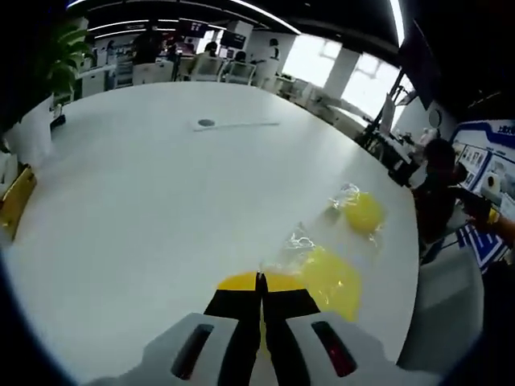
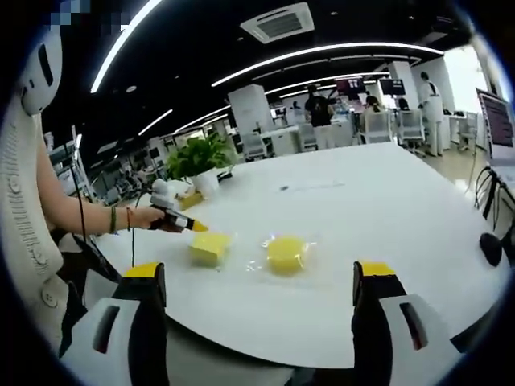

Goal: Compare the silicone blocks by pressing each to a similar depth, holding the contact briefly, and releasing to observe deformation and rebound differences across the visible hardness samples.

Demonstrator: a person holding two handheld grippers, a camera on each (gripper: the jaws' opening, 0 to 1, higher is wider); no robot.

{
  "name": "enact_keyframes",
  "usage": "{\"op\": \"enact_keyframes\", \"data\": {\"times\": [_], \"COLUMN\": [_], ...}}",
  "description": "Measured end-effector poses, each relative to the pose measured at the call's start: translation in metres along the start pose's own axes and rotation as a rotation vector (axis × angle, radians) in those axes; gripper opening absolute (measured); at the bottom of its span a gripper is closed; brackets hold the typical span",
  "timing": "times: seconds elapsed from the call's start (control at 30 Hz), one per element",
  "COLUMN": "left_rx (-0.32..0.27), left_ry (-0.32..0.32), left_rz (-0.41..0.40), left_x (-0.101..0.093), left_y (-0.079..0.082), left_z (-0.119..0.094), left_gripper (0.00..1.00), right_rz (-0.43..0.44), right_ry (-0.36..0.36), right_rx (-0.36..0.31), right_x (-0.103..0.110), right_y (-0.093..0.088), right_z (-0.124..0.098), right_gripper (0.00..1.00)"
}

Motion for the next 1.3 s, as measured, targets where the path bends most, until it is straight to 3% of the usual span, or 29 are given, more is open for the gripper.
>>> {"op": "enact_keyframes", "data": {"times": [0.57, 0.67, 0.87, 1.0, 1.17, 1.3], "left_rx": [-0.001, -0.022, -0.079, -0.098, -0.120, -0.141], "left_ry": [0.012, 0.072, 0.090, 0.066, 0.039, -0.013], "left_rz": [-0.045, -0.038, -0.057, -0.044, -0.005, -0.003], "left_x": [0.001, 0.005, 0.008, -0.006, -0.033, -0.057], "left_y": [-0.005, -0.004, 0.003, 0.005, 0.002, -0.004], "left_z": [0.003, -0.001, -0.016, -0.030, -0.052, -0.072], "left_gripper": [0.00, 0.08, 0.18, 0.34, 0.40, 0.37], "right_rz": [0.011, 0.008, 0.012, 0.045, 0.049, 0.057], "right_ry": [0.016, 0.026, 0.061, 0.111, 0.164, 0.214], "right_rx": [0.028, 0.029, 0.032, 0.072, 0.102, 0.130], "right_x": [-0.004, -0.004, -0.002, 0.002, 0.007, 0.010], "right_y": [-0.001, 0.000, 0.003, 0.005, 0.007, 0.009], "right_z": [0.002, 0.003, 0.008, 0.013, 0.020, 0.022], "right_gripper": [0.88, 0.88, 0.86, 0.81, 0.83, 0.80]}}
Point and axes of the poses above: the point that each gripper's makers call its tool centre point, and the gripper's own axes: z roughly forward along the fingers, x roughly to its left, y roughly out of its top, the point moved 9 cm from there along -z, roughly backward along the fingers, and after that the axes turned 5 degrees about y, right-handed, at the moved point
